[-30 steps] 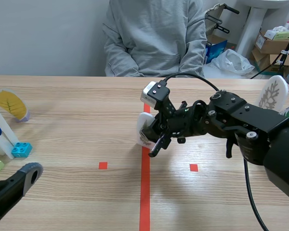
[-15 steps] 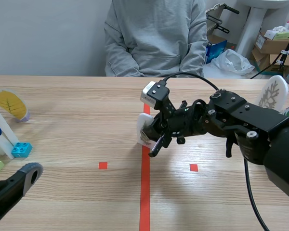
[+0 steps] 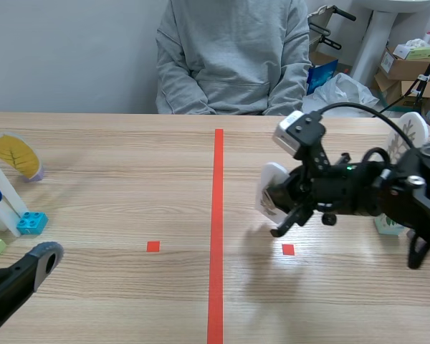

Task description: Do the leaf sorting experiment

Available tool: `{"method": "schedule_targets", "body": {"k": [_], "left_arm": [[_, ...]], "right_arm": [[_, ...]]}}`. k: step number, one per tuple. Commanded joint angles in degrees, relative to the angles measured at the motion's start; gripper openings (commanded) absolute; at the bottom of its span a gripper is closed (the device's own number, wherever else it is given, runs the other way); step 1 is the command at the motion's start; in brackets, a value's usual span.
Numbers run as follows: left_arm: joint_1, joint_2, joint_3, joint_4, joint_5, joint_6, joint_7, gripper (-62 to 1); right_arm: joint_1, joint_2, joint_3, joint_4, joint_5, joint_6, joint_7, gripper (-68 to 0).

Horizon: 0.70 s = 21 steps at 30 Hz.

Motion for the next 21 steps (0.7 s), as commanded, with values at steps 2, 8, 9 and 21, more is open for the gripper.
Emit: {"method": "schedule_targets", "body": {"k": [2, 8, 9, 21], "left_arm": [[-0.2, 0.2, 0.4, 0.3, -0.7, 0.2, -0.8, -9.7], [-0.2, 0.2, 0.4, 0.3, -0.7, 0.2, -0.8, -9.7], [-0.2, 0.2, 0.4, 0.3, -0.7, 0.2, -0.8, -9.7], [-0.2, 0.2, 0.4, 0.3, -0.7, 0.2, -0.8, -9.7]], "right_arm": [[-3.5, 1.2, 4.3, 3.5, 0.8, -0.1, 0.4, -65.6], [-11.5, 1.7, 13.5, 6.3, 1.6, -0.1, 0.7, -65.6], [-12.3, 1.7, 14.8, 6.3, 1.6, -0.1, 0.8, -65.6], [-13.8, 1.7, 24.5, -0.7, -3.2, -0.7, 7.6, -65.6]]}}
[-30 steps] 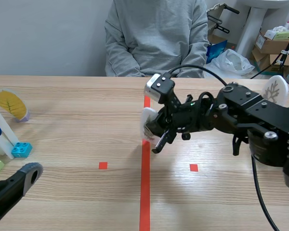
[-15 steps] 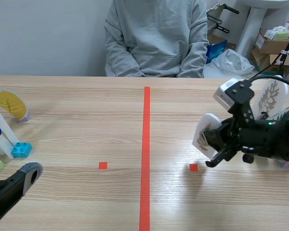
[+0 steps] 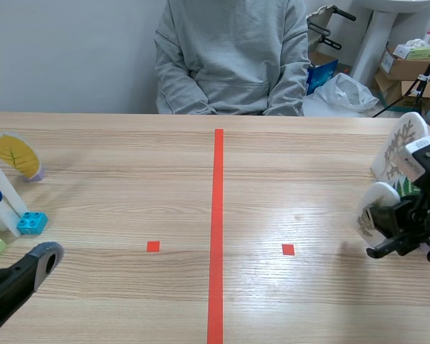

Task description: Do the leaf sorting experiment

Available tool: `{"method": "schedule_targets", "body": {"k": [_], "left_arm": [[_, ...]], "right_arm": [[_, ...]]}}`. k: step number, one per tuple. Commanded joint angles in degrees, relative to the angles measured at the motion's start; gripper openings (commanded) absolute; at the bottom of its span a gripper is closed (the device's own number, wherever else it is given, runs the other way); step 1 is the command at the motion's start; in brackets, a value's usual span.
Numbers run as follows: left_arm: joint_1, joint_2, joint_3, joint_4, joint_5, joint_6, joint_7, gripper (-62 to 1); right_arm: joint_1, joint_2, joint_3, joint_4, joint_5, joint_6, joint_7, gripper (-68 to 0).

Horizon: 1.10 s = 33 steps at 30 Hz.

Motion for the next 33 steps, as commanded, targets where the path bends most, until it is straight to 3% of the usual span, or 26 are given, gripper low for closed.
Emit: {"method": "schedule_targets", "body": {"k": [1, 15, 22, 28, 33], "left_arm": [[-0.2, 0.2, 0.4, 0.3, -0.7, 0.2, -0.8, -9.7], [-0.2, 0.2, 0.4, 0.3, -0.7, 0.2, -0.8, -9.7], [-0.2, 0.1, 0.4, 0.3, -0.6, 0.2, -0.8, -9.7], [-0.2, 0.1, 0.4, 0.3, -0.6, 0.2, -0.8, -9.7], [-0.2, 0.2, 0.4, 0.3, -0.6, 0.2, -0.8, -9.7]], "right_arm": [[1.0, 0.7, 0.7, -1.1, 0.3, -0.2, 1.6, -65.6], [0.8, 1.0, 9.6, -7.8, -2.1, -0.2, 3.4, -65.6], [0.6, 2.0, 10.4, -10.4, -2.3, -0.6, 4.6, -64.5], [0.4, 1.9, 10.4, -10.4, -2.3, -0.6, 4.6, -52.8], [-0.5, 1.9, 10.4, -10.4, -2.2, -0.6, 5.3, -32.9]]}}
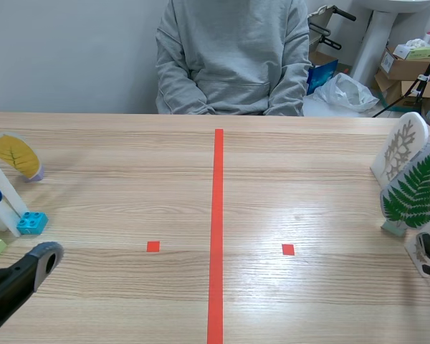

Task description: Do the leaf sorting experiment

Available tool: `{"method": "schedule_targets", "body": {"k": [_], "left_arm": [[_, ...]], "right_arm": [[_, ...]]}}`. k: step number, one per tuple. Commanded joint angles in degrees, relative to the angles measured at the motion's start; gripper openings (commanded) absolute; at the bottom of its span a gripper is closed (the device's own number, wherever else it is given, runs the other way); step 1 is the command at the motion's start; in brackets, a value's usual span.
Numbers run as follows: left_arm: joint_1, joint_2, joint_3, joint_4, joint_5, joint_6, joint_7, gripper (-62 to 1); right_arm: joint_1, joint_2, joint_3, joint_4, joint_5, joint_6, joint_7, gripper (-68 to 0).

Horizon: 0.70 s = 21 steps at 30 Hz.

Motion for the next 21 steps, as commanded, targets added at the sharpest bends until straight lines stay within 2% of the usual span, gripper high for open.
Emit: {"method": "schedule_targets", "body": {"k": [1, 4, 13, 15, 17, 21], "left_arm": [[-0.2, 0.1, 0.4, 0.3, -0.7, 0.2, -0.8, -9.7], [-0.2, 0.1, 0.4, 0.3, -0.7, 0.2, -0.9, -9.7], [-0.2, 0.1, 0.4, 0.3, -0.7, 0.2, -0.8, -9.7], [-0.2, 0.1, 0.4, 0.3, -0.6, 0.2, -0.8, -9.7], [-0.2, 0.1, 0.4, 0.3, -0.6, 0.2, -0.8, -9.7], [-0.2, 0.0, 0.4, 0.3, 0.6, 0.2, -0.8, -9.7]], "right_arm": [[-0.5, 1.1, 0.2, 0.7, 0.4, 0.0, 1.1, -30.8], [-1.4, 1.1, 0.2, 0.7, 0.4, 0.0, 1.9, -27.5], [-8.8, 1.1, 0.8, 3.0, 4.6, 0.5, 2.8, -27.3], [-12.5, 1.1, 1.7, 5.6, 6.2, 1.1, 2.8, -27.2], [-17.2, 1.0, 3.0, 9.4, 6.5, 3.6, 2.8, -27.2], [-28.3, 0.5, 6.1, 19.8, 6.5, 6.0, 4.0, -27.2]]}}
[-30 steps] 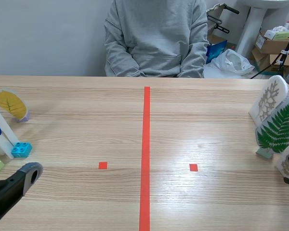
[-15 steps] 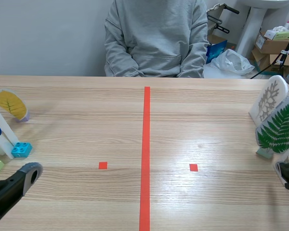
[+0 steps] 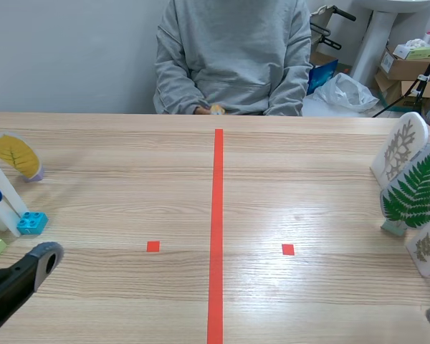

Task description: Do the leaf sorting experiment

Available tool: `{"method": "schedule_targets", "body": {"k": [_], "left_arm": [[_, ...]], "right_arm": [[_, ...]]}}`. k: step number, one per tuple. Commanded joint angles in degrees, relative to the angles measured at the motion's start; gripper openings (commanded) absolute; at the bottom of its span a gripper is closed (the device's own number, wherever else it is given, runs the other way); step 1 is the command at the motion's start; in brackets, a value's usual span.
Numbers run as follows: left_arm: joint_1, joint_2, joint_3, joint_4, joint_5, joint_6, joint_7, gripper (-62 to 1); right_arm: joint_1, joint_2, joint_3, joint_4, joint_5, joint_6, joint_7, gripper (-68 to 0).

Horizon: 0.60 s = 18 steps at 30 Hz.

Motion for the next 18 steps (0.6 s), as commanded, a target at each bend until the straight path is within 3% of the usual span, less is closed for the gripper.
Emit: {"method": "schedule_targets", "body": {"k": [1, 7, 13, 18], "left_arm": [[-0.4, -0.2, 0.4, 0.2, 0.8, 0.2, -0.8, -9.7], [-3.4, -0.3, 0.4, -1.9, 2.1, 0.1, 0.2, -9.7], [-5.0, -0.3, 0.4, -2.8, 1.7, 0.1, 0.1, -9.7], [-4.9, -0.3, 0.4, -2.8, -0.2, 0.0, 0.1, -9.7]], "right_arm": [[-3.9, 0.3, 1.7, 4.7, 0.5, 0.8, 1.9, -27.1], [-12.5, -0.8, 2.7, 20.7, 0.4, 5.9, 4.3, -20.0], [-12.8, -0.9, 2.7, 33.5, 0.4, 7.4, 4.1, -17.3], [-12.3, 1.6, 1.4, 39.0, 0.5, 7.4, 4.0, -17.3]]}}
